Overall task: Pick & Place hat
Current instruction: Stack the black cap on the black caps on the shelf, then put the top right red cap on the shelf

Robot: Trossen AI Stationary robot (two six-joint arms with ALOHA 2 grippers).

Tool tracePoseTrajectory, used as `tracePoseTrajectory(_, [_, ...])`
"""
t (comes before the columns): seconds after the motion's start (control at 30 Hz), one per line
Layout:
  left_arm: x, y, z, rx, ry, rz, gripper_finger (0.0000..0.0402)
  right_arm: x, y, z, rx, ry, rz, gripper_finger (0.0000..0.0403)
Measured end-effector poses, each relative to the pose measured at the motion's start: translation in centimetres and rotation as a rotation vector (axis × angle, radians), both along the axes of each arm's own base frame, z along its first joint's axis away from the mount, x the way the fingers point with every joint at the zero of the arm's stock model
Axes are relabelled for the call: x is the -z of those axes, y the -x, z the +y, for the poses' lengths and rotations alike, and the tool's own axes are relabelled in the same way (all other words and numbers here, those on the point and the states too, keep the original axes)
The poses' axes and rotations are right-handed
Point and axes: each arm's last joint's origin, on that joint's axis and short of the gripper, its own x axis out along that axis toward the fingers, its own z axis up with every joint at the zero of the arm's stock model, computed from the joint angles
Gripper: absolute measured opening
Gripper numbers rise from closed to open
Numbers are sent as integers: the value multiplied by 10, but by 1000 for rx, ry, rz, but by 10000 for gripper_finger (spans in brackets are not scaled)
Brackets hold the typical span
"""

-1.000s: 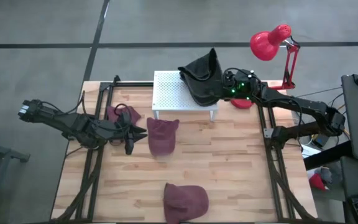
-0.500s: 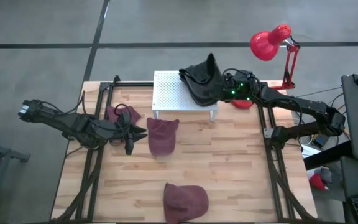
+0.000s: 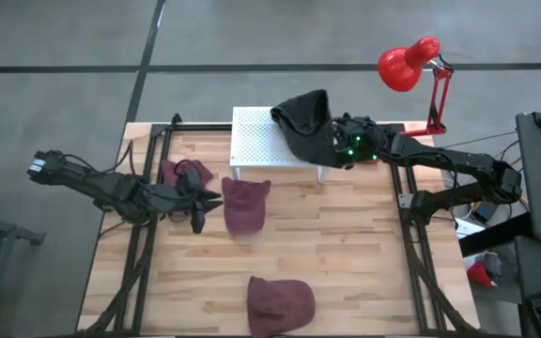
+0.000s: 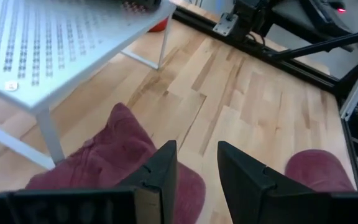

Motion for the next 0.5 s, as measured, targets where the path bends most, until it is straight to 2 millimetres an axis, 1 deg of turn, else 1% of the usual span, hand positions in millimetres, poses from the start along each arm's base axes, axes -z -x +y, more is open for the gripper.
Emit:
tracePoseTrajectory(0.1, [9, 0, 0, -16, 26, 13, 112, 4, 3, 2, -16, -2, 54, 139])
tracePoseTrajectory(0.27, [20, -1, -1, -28, 74, 12, 112, 3, 2, 6, -54, 20, 48, 128])
tracePoseTrajectory(0.4, [21, -1, -1, -27, 80, 12, 112, -1, 2, 14, -135, 51, 24, 122])
tracePoseTrajectory(0.5, [21, -1, -1, -24, 70, 17, 112, -7, 3, 24, -184, 97, -2, 121])
